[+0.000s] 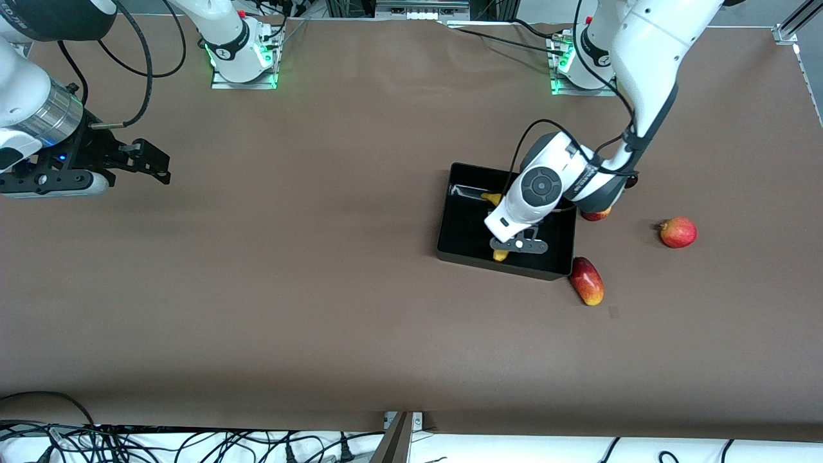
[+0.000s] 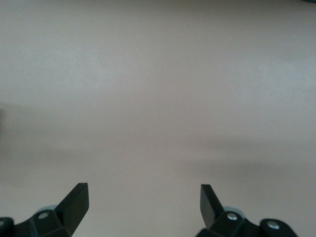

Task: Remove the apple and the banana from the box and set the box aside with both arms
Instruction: 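Reach the left gripper into the tray and grasp the yellow banana, then lift the banana out and set it beside the tray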

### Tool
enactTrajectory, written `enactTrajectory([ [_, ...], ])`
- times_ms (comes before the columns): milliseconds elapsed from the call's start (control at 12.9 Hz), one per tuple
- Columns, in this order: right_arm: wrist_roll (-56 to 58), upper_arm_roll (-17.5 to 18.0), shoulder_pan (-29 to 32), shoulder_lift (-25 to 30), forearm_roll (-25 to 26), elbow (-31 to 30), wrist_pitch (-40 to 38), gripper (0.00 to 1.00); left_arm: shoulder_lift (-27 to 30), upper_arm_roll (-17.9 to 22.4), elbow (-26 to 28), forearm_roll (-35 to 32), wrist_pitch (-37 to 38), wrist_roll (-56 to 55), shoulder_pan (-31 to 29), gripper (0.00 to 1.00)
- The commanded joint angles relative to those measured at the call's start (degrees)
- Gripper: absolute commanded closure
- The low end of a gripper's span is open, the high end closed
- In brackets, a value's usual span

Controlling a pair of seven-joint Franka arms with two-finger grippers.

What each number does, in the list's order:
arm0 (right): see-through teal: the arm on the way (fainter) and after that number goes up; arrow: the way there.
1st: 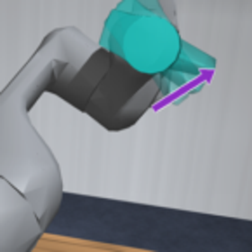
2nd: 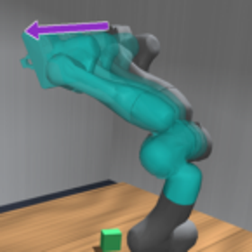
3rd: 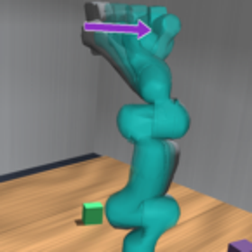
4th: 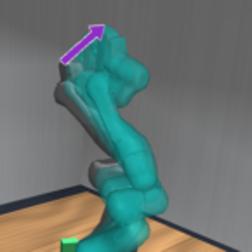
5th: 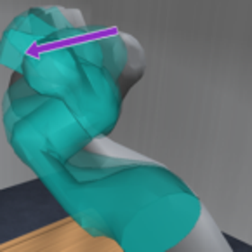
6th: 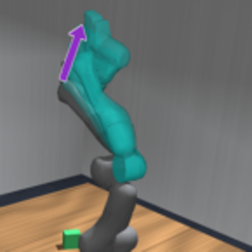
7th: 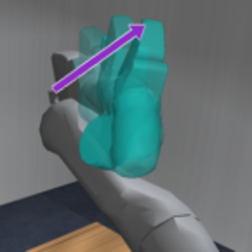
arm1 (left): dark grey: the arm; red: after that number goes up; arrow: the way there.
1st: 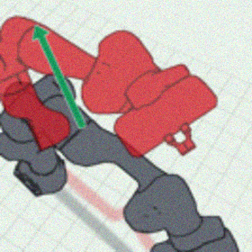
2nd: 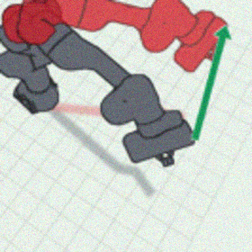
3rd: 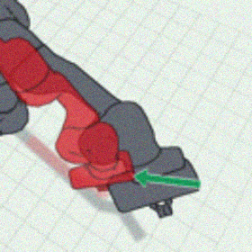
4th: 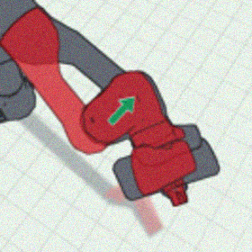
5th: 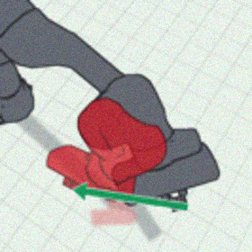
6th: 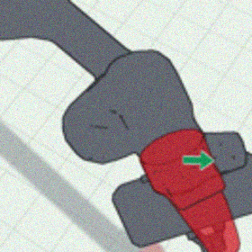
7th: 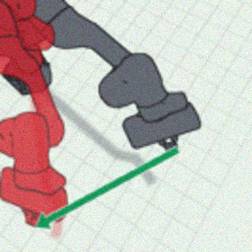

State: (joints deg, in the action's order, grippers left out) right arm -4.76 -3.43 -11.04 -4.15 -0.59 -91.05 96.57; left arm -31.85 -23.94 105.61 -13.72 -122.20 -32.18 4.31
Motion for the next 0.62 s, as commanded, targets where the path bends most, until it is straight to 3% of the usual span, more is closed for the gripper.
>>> enactTrajectory([
  [0,-0.34,0.53,0.5,-0.16,0.15,0.61,0.11,0.0,1.36,-0.76,-10.04,0.96,13.43,-0.07,-0.52,1.0],
  [310,-0.34,0.62,0.41,-0.07,0.06,0.61,0.02,0.0,1.36,-0.67,-19.72,3.08,26.19,6.05,-5.34,1.0],
  [543,-0.34,0.88,0.23,-0.07,0.06,0.61,-0.5,0.0,1.62,-0.49,-20.36,2.91,32.1,16.77,-12.63,1.0],
])
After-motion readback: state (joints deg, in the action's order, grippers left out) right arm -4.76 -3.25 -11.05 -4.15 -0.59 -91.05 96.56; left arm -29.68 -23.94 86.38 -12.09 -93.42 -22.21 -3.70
